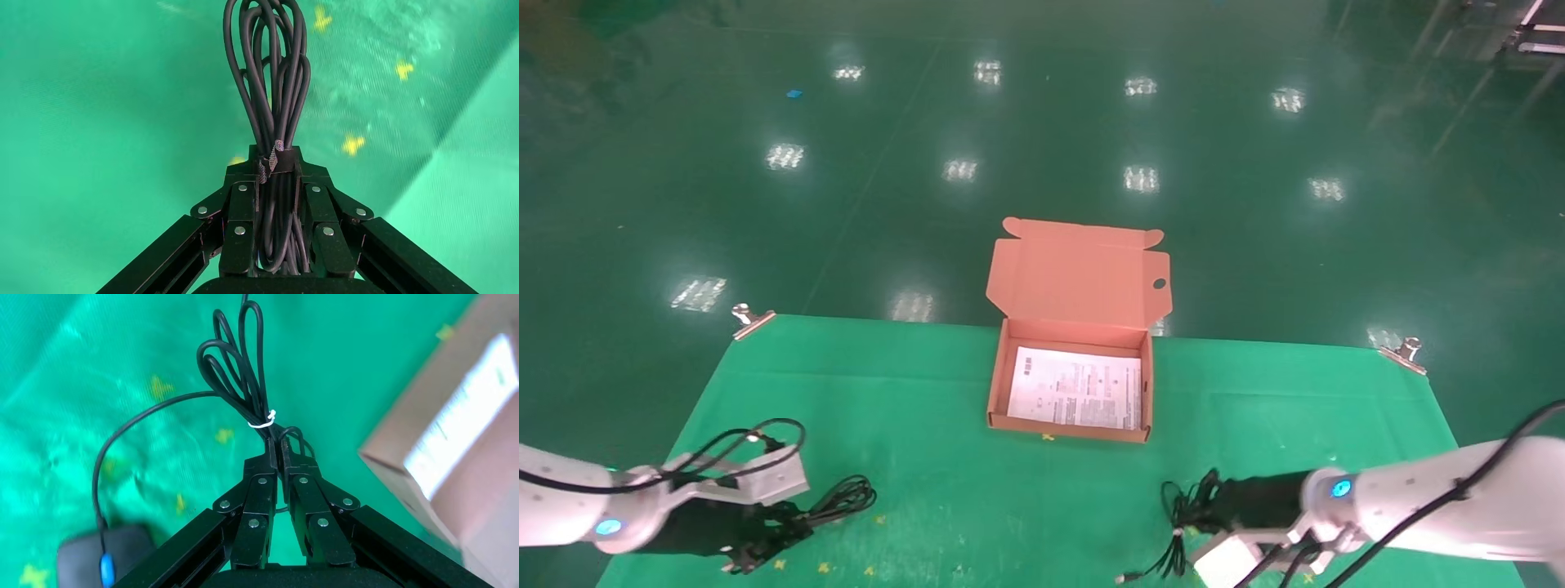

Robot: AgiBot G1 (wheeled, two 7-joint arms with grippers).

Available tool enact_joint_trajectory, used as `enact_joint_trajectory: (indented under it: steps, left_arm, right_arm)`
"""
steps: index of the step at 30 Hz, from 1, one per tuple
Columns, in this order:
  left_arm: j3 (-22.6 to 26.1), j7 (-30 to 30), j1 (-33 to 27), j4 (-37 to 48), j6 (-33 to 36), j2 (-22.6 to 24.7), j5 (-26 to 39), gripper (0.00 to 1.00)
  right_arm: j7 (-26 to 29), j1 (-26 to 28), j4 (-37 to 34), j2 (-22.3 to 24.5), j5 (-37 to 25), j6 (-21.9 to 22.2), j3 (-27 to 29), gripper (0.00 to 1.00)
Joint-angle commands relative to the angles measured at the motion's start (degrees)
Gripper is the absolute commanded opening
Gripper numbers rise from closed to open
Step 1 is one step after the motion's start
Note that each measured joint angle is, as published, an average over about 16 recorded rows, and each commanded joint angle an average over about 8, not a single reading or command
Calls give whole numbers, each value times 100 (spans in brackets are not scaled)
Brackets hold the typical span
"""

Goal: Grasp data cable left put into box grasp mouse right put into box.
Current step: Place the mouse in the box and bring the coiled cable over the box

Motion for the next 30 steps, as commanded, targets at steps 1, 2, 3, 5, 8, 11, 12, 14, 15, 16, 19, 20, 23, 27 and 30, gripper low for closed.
enact_joint_trajectory:
  steps: [1, 2, 3, 5, 8, 11, 12, 14, 15, 16, 19, 20, 23, 27, 30]
  left_arm:
    - [-21, 100, 14, -207, 98, -180, -48, 0]
    - [-36, 110, 14, -354, 107, -268, -45, 0]
    - [-53, 114, 9, -502, 107, -351, -38, 0]
    - [-93, 106, -17, -786, 94, -505, -17, 0]
    - [-166, 78, -114, -1147, 48, -686, 28, 0]
    - [-232, 75, -283, -1409, -25, -774, 110, 0]
    - [-251, 82, -354, -1481, -56, -783, 148, 0]
    - [-283, 108, -507, -1596, -124, -771, 230, 0]
    - [-297, 126, -587, -1644, -158, -753, 271, 0]
    - [-309, 148, -669, -1688, -197, -728, 315, 0]
    - [-345, 209, -910, -1768, -337, -611, 441, 0]
    - [-354, 223, -985, -1775, -388, -559, 482, 0]
    - [-374, 246, -1204, -1742, -559, -363, 612, 0]
    - [-371, 215, -1469, -1569, -811, -40, 837, 0]
    - [-358, 179, -1662, -1361, -1021, 221, 1037, 0]
  right_arm:
    - [78, 21, 194, 158, 60, -85, 48, 0]
    - [204, 21, 399, 301, 75, -110, 94, 0]
    - [342, 19, 617, 451, 84, -128, 143, 0]
    - [640, 20, 1074, 760, 80, -146, 247, 0]
    - [1108, 59, 1731, 1207, 13, -120, 424, 0]
    - [1450, 181, 2168, 1528, -93, -35, 603, 0]
    - [1521, 248, 2259, 1602, -124, 4, 664, 0]
    - [1586, 409, 2353, 1686, -165, 94, 782, 0]
    - [1589, 499, 2369, 1700, -171, 145, 839, 0]
    - [1574, 592, 2372, 1698, -166, 201, 894, 0]
    - [1483, 867, 2358, 1577, -141, 405, 1031, 0]
    - [1448, 950, 2346, 1500, -137, 485, 1064, 0]
    - [1341, 1177, 2264, 1179, -158, 759, 1124, 0]
    - [1161, 1464, 1988, 636, -248, 1116, 1121, 0]
    - [969, 1683, 1624, 218, -285, 1331, 1085, 0]
